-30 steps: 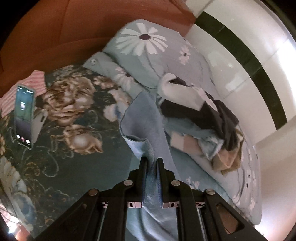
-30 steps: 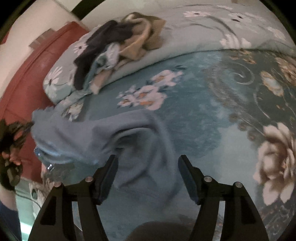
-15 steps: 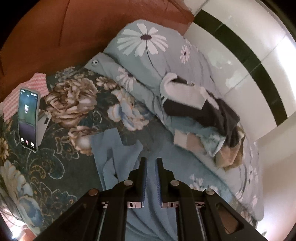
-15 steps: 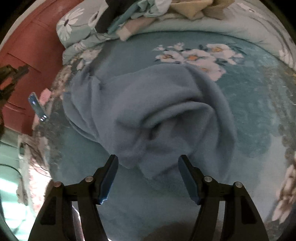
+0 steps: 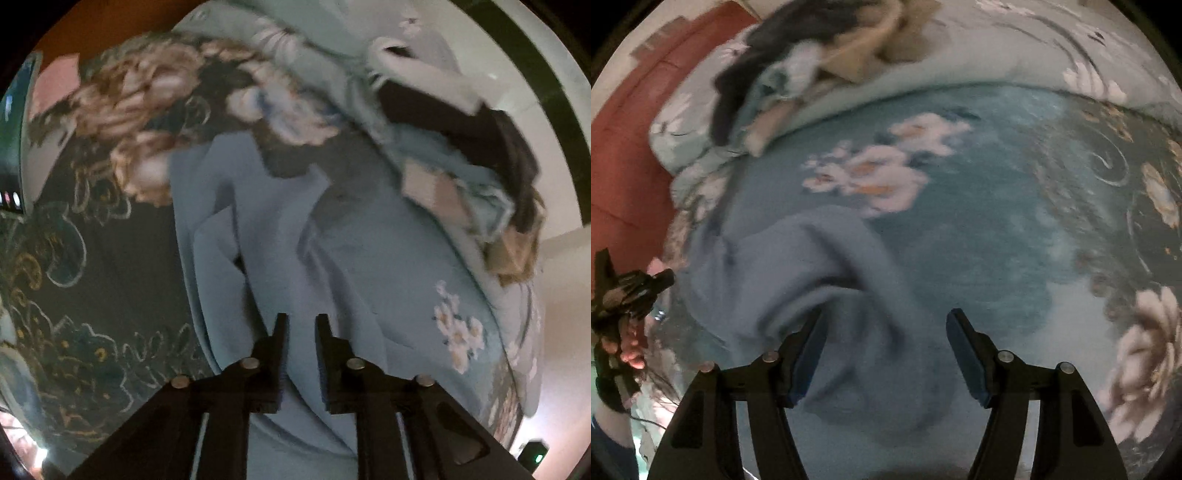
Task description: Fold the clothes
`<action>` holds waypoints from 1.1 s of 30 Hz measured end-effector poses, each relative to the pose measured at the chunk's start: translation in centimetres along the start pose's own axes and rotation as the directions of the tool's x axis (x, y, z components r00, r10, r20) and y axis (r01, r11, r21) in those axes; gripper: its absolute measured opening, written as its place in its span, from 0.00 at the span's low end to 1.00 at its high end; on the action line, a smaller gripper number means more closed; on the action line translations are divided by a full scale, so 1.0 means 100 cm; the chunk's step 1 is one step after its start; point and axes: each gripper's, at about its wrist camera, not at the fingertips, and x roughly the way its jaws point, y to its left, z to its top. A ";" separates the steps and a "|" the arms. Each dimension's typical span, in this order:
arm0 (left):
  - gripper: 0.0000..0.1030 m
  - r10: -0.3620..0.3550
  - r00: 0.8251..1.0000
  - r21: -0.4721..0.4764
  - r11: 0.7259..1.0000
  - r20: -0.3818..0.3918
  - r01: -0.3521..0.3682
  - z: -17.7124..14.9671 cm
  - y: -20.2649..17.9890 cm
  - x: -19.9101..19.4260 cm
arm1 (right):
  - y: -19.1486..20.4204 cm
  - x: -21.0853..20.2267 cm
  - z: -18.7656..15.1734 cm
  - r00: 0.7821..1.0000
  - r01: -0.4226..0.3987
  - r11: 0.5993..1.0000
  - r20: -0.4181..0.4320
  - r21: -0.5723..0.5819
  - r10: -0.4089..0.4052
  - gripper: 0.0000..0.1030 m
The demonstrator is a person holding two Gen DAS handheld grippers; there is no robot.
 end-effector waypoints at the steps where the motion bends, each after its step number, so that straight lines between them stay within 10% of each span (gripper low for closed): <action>1: 0.24 -0.001 1.000 -0.021 1.000 -0.009 0.001 0.002 0.002 0.007 | -0.009 0.004 -0.001 1.000 0.001 1.000 -0.023 0.008 0.000 0.66; 9: 0.36 0.111 0.993 -0.023 0.993 -0.035 -0.112 0.016 -0.004 0.042 | -0.029 0.025 -0.002 0.995 -0.071 0.995 -0.065 0.075 0.075 0.56; 15: 0.37 0.135 0.989 -0.030 0.990 -0.056 -0.137 0.017 0.000 0.054 | -0.015 0.033 0.014 0.988 -0.139 0.987 -0.061 0.086 0.144 0.11; 17: 0.30 0.134 0.990 -0.034 0.990 -0.049 -0.136 0.017 0.001 0.054 | -0.007 0.036 0.016 0.986 -0.145 0.986 -0.069 0.077 0.150 0.03; 18: 0.07 0.136 0.990 -0.034 0.990 -0.037 -0.137 0.017 0.000 0.053 | -0.004 0.036 0.017 0.987 -0.141 0.988 -0.066 0.069 0.145 0.03; 20: 0.05 0.123 0.992 -0.035 0.992 -0.020 -0.123 0.017 -0.004 0.050 | -0.004 0.026 0.023 0.991 -0.126 0.989 -0.026 0.074 0.128 0.02; 28: 0.05 -0.054 0.995 0.071 0.996 0.080 0.048 0.053 -0.083 -0.004 | -0.008 -0.039 0.085 0.988 0.000 0.999 0.157 0.039 -0.006 0.01; 33: 0.05 -0.359 0.905 0.143 0.932 0.229 0.334 0.094 -0.147 -0.090 | -0.005 -0.118 0.135 0.926 0.066 0.997 0.370 0.029 -0.072 0.01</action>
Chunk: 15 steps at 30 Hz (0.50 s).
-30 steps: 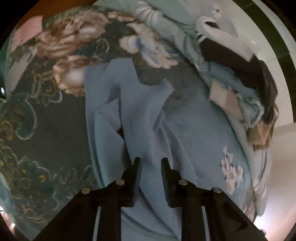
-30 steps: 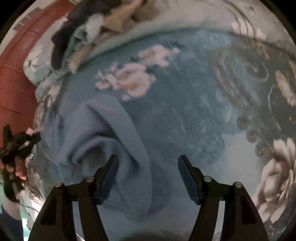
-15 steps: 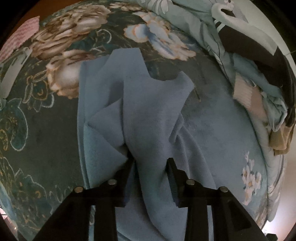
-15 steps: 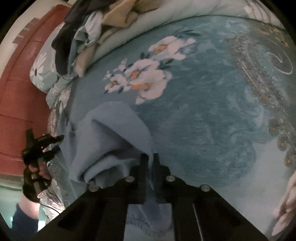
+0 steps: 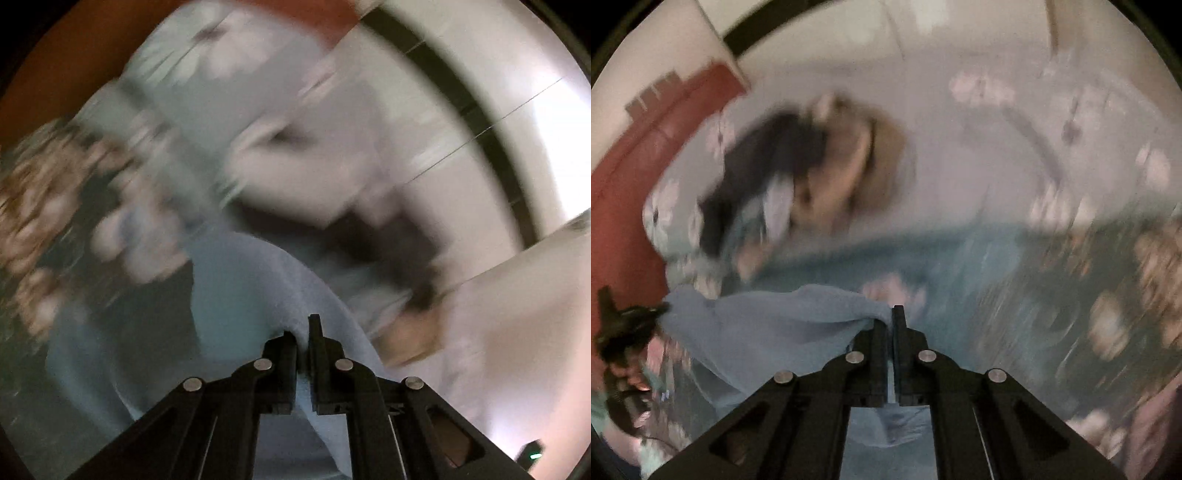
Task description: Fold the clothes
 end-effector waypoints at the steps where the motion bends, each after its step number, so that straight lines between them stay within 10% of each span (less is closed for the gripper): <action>1: 0.05 -0.047 0.998 0.014 0.999 0.028 0.047 0.009 -0.012 -0.010 | 0.000 -0.016 0.012 0.999 0.008 1.000 0.050 -0.008 -0.008 0.01; 7: 0.06 -0.133 0.991 0.152 0.980 0.031 0.127 -0.011 -0.021 -0.026 | -0.011 -0.074 0.005 0.985 0.031 0.993 0.171 -0.112 -0.011 0.02; 15: 0.06 0.045 0.975 0.024 0.999 -0.219 -0.041 -0.153 0.099 0.009 | -0.086 0.005 -0.149 0.980 0.073 0.996 -0.183 -0.049 -0.081 0.02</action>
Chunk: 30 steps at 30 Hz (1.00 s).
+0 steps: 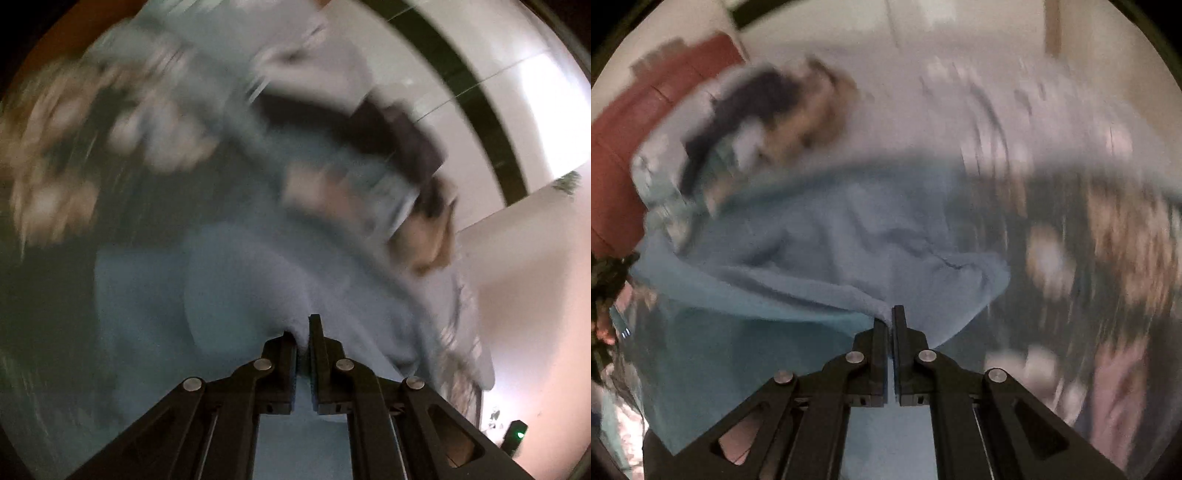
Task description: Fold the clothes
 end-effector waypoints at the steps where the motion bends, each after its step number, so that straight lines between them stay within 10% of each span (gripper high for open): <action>1: 0.06 0.017 1.000 -0.009 1.000 -0.018 -0.017 -0.017 0.010 0.001 | -0.007 0.007 -0.014 1.000 -0.005 1.000 -0.024 0.022 0.005 0.02; 13: 0.20 0.043 0.995 -0.281 0.958 -0.084 -0.066 -0.090 0.100 -0.036 | -0.020 0.018 -0.089 0.992 -0.008 0.995 -0.127 0.099 0.021 0.02; 19: 0.55 0.074 0.997 -0.280 0.957 -0.036 -0.081 -0.055 0.093 -0.058 | -0.014 -0.004 -0.090 0.995 -0.020 0.998 -0.092 0.067 0.026 0.08; 30: 0.56 0.348 0.933 -0.273 0.893 -0.087 -0.359 0.019 0.071 -0.004 | -0.062 -0.023 -0.115 0.992 -0.089 0.927 -0.046 0.363 0.114 0.21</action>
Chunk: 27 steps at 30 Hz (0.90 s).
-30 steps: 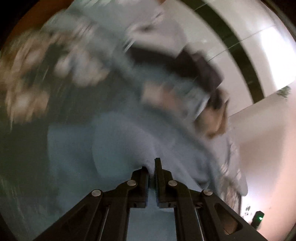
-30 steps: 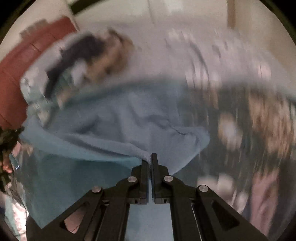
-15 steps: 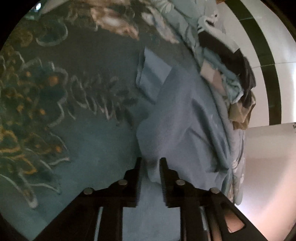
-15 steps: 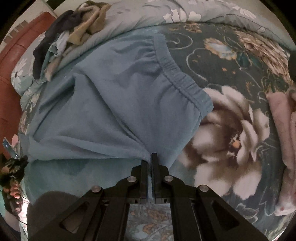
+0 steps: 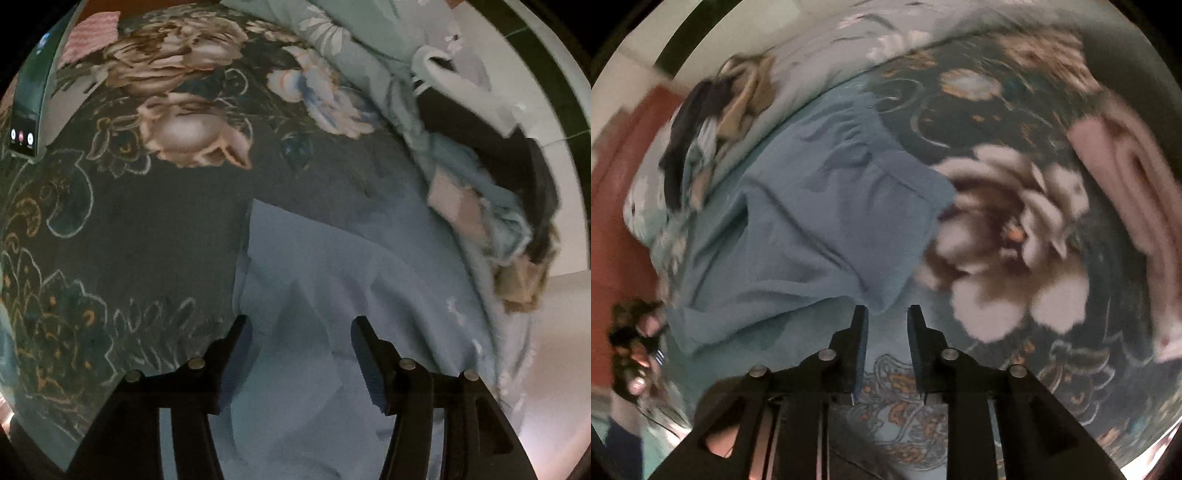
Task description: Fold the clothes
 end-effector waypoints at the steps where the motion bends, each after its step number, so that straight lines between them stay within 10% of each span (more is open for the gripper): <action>1: 0.54 0.027 1.000 -0.007 1.000 0.001 -0.027 0.002 -0.001 0.003 | -0.006 0.000 0.000 1.000 -0.011 0.999 -0.001 0.035 0.012 0.21; 2: 0.49 0.045 0.999 -0.013 0.999 0.004 -0.045 0.003 -0.003 0.006 | -0.013 0.001 0.000 1.000 -0.026 0.997 -0.001 0.074 0.026 0.21; 4: 0.07 0.053 0.999 -0.013 0.999 0.013 -0.053 0.004 -0.005 0.008 | -0.022 0.002 0.001 0.999 -0.054 0.990 0.001 0.132 0.054 0.21; 10: 0.05 -0.104 0.990 0.106 0.990 0.092 0.094 0.009 -0.030 -0.036 | -0.024 0.007 0.005 0.998 -0.066 0.984 -0.006 0.167 0.068 0.21; 14: 0.05 -0.337 0.917 0.199 0.934 0.216 0.296 0.008 -0.030 -0.107 | -0.016 0.011 0.006 0.997 -0.068 0.987 -0.009 0.147 0.070 0.21; 17: 0.05 -0.370 0.890 0.237 0.920 0.267 0.311 -0.006 0.000 -0.133 | -0.013 0.016 0.006 0.997 -0.081 0.985 -0.009 0.150 0.083 0.21; 22: 0.06 -0.155 0.974 0.061 0.987 0.163 0.147 -0.037 0.095 -0.075 | -0.010 0.023 0.001 0.994 -0.101 0.982 -0.021 0.160 0.105 0.21; 27: 0.06 -0.131 0.988 -0.258 0.955 0.087 0.149 -0.065 0.176 -0.029 | -0.012 0.023 0.003 0.994 -0.097 0.982 -0.025 0.163 0.102 0.21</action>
